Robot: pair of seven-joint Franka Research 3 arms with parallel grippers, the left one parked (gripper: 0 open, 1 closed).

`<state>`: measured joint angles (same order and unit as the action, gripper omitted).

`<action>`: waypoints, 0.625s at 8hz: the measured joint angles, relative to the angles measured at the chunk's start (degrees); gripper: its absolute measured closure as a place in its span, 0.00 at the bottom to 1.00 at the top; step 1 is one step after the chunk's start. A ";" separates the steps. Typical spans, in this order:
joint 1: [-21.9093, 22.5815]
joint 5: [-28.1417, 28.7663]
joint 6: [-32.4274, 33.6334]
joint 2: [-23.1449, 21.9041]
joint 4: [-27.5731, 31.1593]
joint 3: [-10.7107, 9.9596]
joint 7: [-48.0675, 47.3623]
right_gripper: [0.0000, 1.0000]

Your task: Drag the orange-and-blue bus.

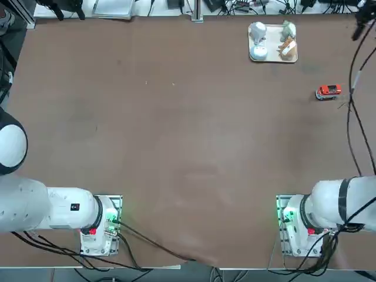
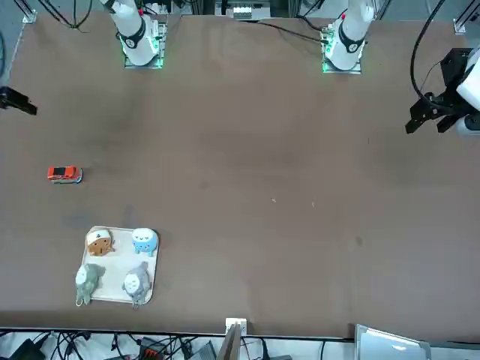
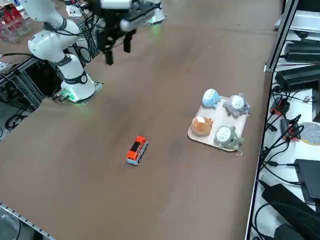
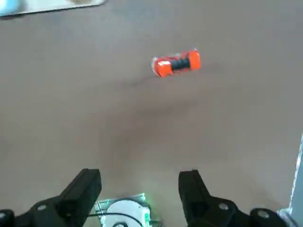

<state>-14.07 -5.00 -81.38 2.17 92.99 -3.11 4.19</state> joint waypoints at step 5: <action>-12.06 0.90 -5.70 10.86 0.39 -0.02 -14.80 0.00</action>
<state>-26.13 -4.10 -87.07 13.03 93.38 -3.14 -10.61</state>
